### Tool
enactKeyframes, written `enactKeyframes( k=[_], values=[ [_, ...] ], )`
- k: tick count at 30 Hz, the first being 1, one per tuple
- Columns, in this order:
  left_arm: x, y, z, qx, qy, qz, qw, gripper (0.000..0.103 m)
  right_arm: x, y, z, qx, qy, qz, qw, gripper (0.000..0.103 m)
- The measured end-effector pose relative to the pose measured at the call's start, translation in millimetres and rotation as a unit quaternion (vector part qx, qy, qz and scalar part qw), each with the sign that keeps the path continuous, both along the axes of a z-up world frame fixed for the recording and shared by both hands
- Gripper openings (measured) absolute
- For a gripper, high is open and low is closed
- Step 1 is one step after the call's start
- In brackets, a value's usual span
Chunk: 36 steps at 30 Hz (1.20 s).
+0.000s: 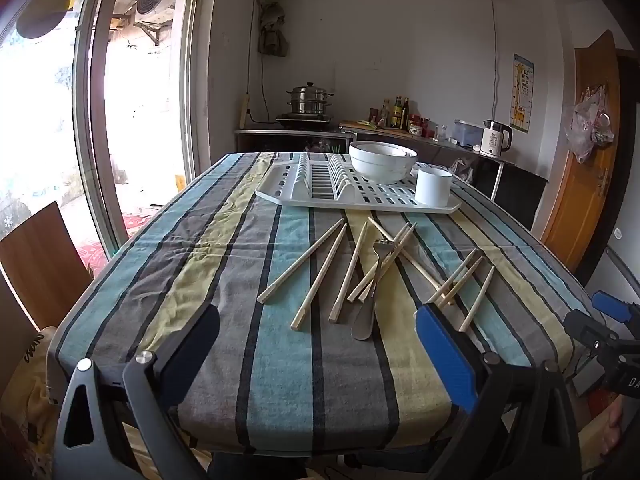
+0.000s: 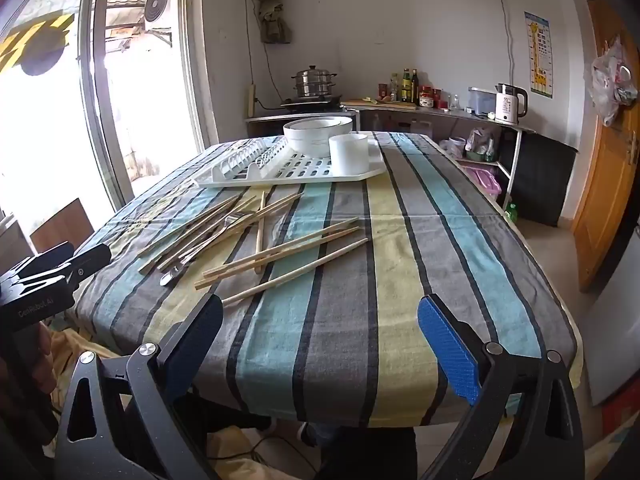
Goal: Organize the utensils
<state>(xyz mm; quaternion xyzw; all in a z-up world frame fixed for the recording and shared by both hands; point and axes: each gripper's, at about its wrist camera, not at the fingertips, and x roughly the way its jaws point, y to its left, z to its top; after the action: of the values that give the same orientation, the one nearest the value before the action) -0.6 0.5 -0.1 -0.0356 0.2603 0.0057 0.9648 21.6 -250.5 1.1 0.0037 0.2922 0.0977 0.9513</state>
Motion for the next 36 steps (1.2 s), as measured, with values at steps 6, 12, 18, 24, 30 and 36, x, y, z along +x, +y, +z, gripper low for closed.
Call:
enactKeyframes(
  k=[6, 12, 18, 24, 30, 36],
  values=[
    [-3.3, -10.9, -2.8, 0.013, -0.005, -0.003, 0.9999, 0.1, -0.6, -0.8, 0.8, 0.002, -0.003, 0.001, 1.0, 0.098],
    [-0.7, -7.8, -1.3, 0.007, 0.006, -0.012, 0.9999, 0.1, -3.8, -1.0, 2.9, -0.001, -0.005, -0.001, 1.0, 0.098],
    [0.0, -8.5, -0.8, 0.007, 0.008, -0.017, 0.9998, 0.1, -0.7, -3.2, 2.4, 0.0, -0.005, -0.002, 1.0, 0.098],
    [0.0, -6.5, -0.5, 0.002, 0.01, -0.015, 0.9998, 0.1, 0.2, -3.4, 2.5, 0.002, -0.006, -0.002, 1.0, 0.098],
    [-0.3, -7.0, -0.4, 0.002, 0.011, -0.017, 0.9998, 0.1, -0.5, -3.7, 3.2, 0.001, -0.006, -0.003, 1.0, 0.098],
    [-0.9, -7.1, 0.1, 0.001, 0.01, -0.019, 0.9998, 0.1, -0.5, -4.1, 3.5, 0.001, -0.006, -0.003, 1.0, 0.098]
  ],
)
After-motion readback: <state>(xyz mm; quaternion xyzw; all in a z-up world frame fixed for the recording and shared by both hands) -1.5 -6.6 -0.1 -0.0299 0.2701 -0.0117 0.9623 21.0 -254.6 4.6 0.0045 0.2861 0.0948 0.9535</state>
